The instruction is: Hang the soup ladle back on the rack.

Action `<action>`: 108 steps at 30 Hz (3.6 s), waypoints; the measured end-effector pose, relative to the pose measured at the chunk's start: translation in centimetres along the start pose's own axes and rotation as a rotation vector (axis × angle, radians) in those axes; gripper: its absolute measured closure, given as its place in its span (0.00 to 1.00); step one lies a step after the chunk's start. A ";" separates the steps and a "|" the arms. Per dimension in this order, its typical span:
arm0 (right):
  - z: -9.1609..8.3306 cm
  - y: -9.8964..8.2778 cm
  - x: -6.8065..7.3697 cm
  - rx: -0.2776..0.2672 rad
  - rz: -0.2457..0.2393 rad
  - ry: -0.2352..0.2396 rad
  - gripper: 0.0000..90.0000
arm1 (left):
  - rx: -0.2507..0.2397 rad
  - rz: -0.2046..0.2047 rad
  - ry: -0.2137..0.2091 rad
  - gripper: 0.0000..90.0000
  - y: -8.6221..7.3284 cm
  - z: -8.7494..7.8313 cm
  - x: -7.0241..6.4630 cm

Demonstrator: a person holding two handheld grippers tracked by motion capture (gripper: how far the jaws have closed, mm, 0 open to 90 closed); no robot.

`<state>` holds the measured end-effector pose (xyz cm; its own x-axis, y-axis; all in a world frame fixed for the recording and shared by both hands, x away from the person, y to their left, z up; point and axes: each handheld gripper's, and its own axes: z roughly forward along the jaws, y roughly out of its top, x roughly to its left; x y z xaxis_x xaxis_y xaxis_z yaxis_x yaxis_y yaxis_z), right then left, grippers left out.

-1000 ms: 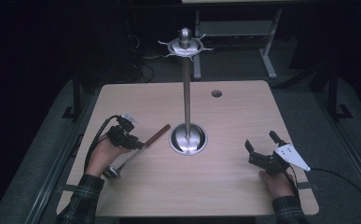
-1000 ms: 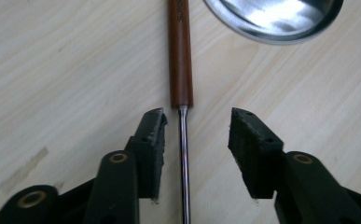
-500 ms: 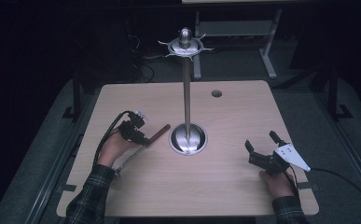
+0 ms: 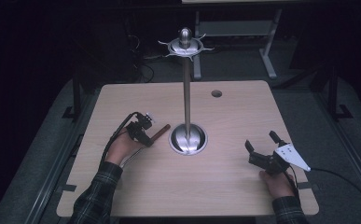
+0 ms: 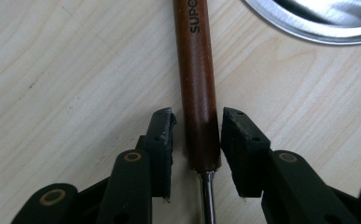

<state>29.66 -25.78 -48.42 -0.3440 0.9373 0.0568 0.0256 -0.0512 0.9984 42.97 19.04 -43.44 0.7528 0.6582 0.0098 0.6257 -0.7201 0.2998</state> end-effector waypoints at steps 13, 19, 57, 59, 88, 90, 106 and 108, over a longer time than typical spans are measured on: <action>0.0 0.0 0.0 -0.001 0.000 0.001 0.00 | 0.008 -0.013 0.002 0.80 0.0 0.3 -0.3; 0.0 0.0 0.0 -0.001 0.000 0.001 0.00 | 0.005 -0.022 0.004 0.81 0.0 0.3 -0.3; 0.0 0.0 0.0 0.000 0.000 0.001 0.00 | -0.438 -0.009 -0.140 0.82 -2.8 -7.9 0.2; 0.0 0.0 0.0 0.000 0.000 0.001 0.00 | -0.457 -0.003 -0.147 0.83 -2.9 -8.3 0.2; 0.0 0.0 0.0 0.000 0.001 0.001 0.00 | -0.709 0.035 -0.245 0.82 -3.5 -14.4 -1.4; 0.0 0.0 0.0 -0.001 0.003 0.001 0.00 | -0.716 0.045 -0.236 0.82 -3.3 -14.8 -1.6; 0.0 0.0 0.0 0.001 0.001 0.003 0.00 | -0.827 0.110 -0.194 0.82 -1.4 -19.9 -3.3; 0.0 0.0 0.0 0.000 0.002 0.003 0.00 | -0.839 0.117 -0.196 0.82 -1.1 -20.4 -3.5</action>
<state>29.66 -25.78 -48.42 -0.3470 0.9360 0.0592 0.0265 -0.0533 0.9982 35.48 22.06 -24.34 0.8726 0.4851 -0.0569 0.2430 -0.3301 0.9121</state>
